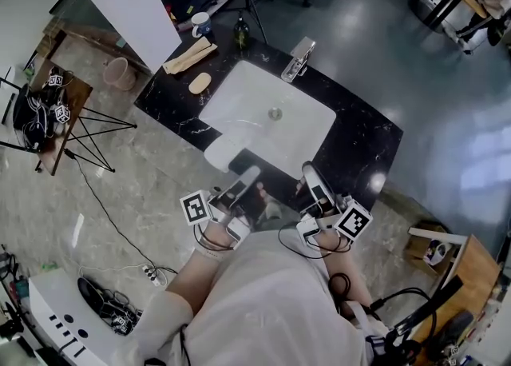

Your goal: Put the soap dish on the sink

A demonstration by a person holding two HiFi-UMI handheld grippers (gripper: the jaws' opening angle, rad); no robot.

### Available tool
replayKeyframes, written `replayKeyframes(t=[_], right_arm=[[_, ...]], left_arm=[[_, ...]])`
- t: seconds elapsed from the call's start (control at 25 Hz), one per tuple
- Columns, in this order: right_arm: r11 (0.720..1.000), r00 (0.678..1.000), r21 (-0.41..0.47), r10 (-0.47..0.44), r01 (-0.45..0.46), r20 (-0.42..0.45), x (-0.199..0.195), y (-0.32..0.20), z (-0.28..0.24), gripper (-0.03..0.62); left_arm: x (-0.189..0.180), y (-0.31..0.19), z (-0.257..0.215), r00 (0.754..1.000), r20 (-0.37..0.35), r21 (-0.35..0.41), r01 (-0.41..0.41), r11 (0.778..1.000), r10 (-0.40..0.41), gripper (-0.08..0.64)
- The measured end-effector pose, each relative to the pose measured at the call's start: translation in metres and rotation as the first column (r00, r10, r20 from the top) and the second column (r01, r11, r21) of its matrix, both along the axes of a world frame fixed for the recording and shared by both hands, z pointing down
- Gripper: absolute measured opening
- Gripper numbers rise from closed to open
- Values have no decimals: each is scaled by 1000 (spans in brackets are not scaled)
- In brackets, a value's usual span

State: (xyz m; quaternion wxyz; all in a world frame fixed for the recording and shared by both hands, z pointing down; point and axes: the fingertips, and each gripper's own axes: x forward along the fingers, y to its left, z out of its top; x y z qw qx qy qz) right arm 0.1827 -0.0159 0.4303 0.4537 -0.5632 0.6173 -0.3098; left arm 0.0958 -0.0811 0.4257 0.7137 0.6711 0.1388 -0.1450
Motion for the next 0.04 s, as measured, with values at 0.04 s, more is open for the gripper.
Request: replayKeyframes(t=[0.04], right_arm=[[1000, 1000, 2, -1, 1, -4, 0, -1, -1, 94]], left_arm=[[0, -1, 0, 1000, -3, -6, 1, 1000, -1, 15]])
